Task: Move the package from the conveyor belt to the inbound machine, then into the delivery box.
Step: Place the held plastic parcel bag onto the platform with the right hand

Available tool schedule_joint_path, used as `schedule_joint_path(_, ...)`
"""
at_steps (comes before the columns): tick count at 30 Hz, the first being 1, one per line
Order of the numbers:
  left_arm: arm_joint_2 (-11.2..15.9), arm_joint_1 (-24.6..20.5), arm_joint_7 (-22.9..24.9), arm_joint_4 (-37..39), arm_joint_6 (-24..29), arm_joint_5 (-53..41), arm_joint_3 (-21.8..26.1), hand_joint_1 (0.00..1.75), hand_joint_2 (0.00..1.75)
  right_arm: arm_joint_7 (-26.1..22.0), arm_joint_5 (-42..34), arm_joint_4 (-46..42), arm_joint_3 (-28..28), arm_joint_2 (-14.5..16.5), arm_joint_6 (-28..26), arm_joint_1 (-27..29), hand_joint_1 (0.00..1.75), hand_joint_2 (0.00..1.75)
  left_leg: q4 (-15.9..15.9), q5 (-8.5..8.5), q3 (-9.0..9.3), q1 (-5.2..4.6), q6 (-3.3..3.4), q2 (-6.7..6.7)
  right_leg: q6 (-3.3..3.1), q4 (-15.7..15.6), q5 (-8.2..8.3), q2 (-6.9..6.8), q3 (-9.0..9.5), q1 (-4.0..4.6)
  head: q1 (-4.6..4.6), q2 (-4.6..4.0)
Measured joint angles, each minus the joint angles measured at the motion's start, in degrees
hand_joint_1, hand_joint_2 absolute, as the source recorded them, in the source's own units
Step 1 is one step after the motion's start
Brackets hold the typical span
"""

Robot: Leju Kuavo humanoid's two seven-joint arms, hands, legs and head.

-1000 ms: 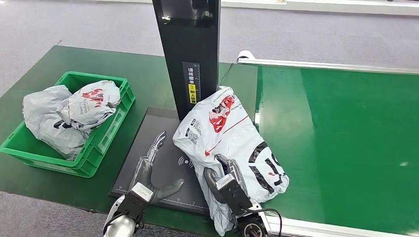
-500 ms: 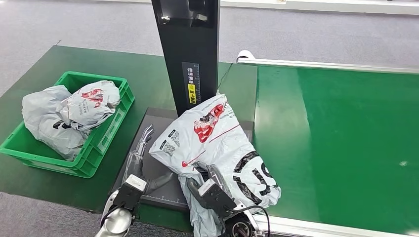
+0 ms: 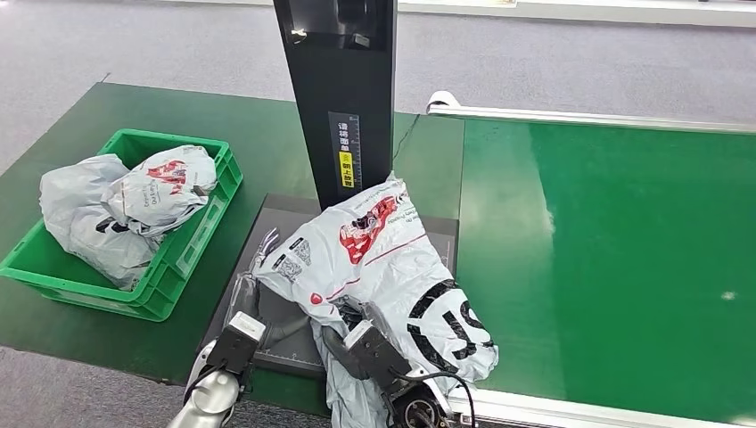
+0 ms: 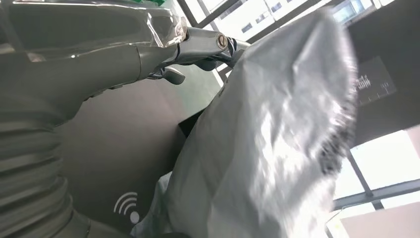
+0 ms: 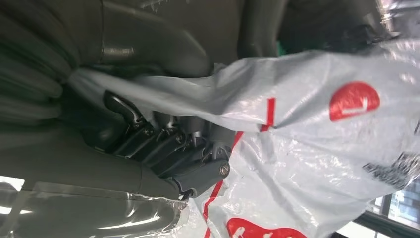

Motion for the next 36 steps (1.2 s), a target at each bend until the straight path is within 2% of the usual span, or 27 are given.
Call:
schedule_joint_path(3,0.3,0.0,0.0,0.2,0.4,0.4,0.0,0.0,1.75,1.9,3.2,-1.0,-0.4,-0.6,-3.9,-0.7,0.0,1.75,0.0,0.01,0.0,0.0,0.0,-0.01,0.0,0.0,0.0,-0.01,0.01,-0.01,0.0,0.0)
schedule_joint_path(13,1.1,0.7,0.2,-0.2,0.4,-0.2,0.4,0.0,1.75,4.0,10.0,-9.2,-5.3,-4.2,-10.0,-1.8,0.0,1.75,0.0,0.01,-0.01,-0.01,0.01,-0.03,0.01,0.0,0.01,-0.01,0.0,-0.02,0.0,0.0)
schedule_joint_path(28,1.3,1.1,0.9,-1.9,0.2,-1.3,1.8,0.0,1.75,4.6,11.2,-18.1,-11.2,-7.0,-11.1,-1.1,0.0,1.75,0.0,0.01,-0.01,-0.01,0.01,-0.02,0.01,0.0,0.01,-0.01,0.01,-0.02,0.01,0.0)
schedule_joint_path(36,1.4,4.7,1.7,-6.3,0.2,-2.4,3.7,0.0,1.75,4.6,11.2,-23.0,-16.6,-8.8,-11.5,2.1,0.0,1.75,0.0,0.0,-0.02,-0.01,0.0,-0.02,0.01,0.0,0.01,-0.01,-0.02,-0.02,0.0,0.0)
